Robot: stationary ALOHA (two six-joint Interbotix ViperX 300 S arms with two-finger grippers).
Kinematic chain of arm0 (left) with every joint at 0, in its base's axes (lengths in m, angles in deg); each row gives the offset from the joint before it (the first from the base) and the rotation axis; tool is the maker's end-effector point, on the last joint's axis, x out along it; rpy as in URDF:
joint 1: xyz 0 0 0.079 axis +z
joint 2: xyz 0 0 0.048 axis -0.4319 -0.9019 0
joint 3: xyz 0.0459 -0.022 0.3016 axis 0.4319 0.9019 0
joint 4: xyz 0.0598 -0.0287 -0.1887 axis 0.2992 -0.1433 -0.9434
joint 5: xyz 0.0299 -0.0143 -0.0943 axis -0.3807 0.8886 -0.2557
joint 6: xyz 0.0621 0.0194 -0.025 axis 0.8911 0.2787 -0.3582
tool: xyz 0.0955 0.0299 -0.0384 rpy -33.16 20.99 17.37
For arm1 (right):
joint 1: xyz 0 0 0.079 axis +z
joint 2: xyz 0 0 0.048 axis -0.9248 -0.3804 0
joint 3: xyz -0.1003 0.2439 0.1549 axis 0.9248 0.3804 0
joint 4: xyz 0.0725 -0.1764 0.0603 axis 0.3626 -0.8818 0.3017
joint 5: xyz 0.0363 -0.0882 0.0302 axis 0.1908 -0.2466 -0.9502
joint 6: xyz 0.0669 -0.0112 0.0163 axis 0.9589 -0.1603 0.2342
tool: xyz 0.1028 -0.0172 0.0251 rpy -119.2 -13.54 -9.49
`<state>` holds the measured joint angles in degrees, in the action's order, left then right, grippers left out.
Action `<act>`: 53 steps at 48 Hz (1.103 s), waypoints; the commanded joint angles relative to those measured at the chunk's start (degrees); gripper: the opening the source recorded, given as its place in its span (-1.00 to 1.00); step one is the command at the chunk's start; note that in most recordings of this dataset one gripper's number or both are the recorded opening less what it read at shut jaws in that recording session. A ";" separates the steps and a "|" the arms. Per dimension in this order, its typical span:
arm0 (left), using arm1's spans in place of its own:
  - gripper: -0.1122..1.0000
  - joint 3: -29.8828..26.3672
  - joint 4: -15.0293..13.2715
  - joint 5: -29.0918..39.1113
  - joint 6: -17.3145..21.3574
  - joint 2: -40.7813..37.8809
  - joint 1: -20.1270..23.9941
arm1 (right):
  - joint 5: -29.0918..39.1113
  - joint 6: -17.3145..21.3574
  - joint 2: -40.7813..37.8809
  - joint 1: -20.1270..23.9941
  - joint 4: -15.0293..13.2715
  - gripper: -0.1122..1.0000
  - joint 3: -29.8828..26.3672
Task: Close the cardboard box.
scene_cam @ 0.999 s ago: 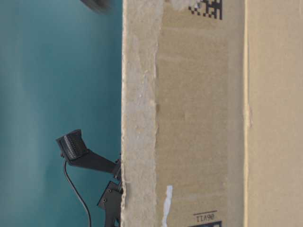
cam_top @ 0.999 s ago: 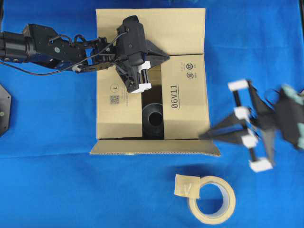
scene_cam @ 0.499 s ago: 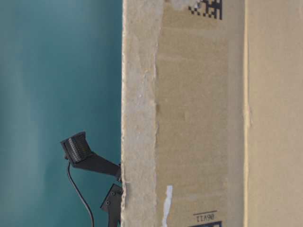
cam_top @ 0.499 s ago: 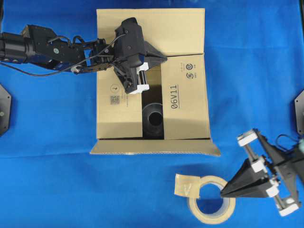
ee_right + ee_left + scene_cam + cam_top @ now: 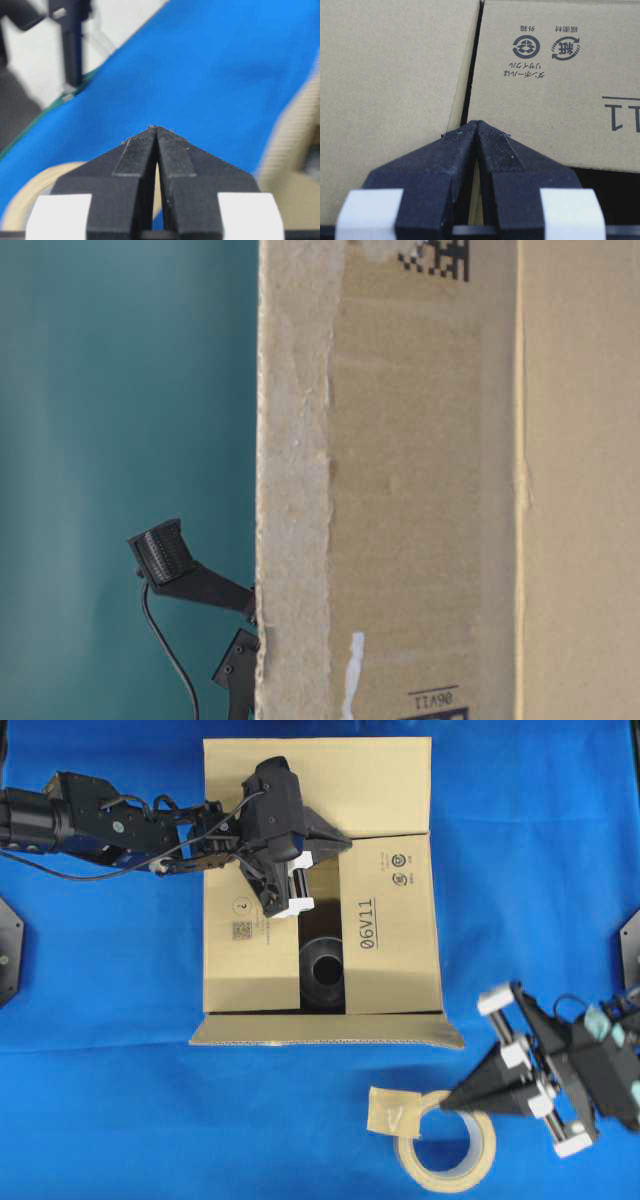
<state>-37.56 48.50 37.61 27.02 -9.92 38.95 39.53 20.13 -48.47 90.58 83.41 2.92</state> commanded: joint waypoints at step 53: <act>-0.79 -0.97 0.00 -0.70 -0.44 1.49 0.09 | 3.52 0.53 -9.32 -19.25 5.01 -0.79 -0.97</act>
<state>-37.56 48.41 37.35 26.84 -9.92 38.95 43.22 20.57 -57.70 71.25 88.16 2.75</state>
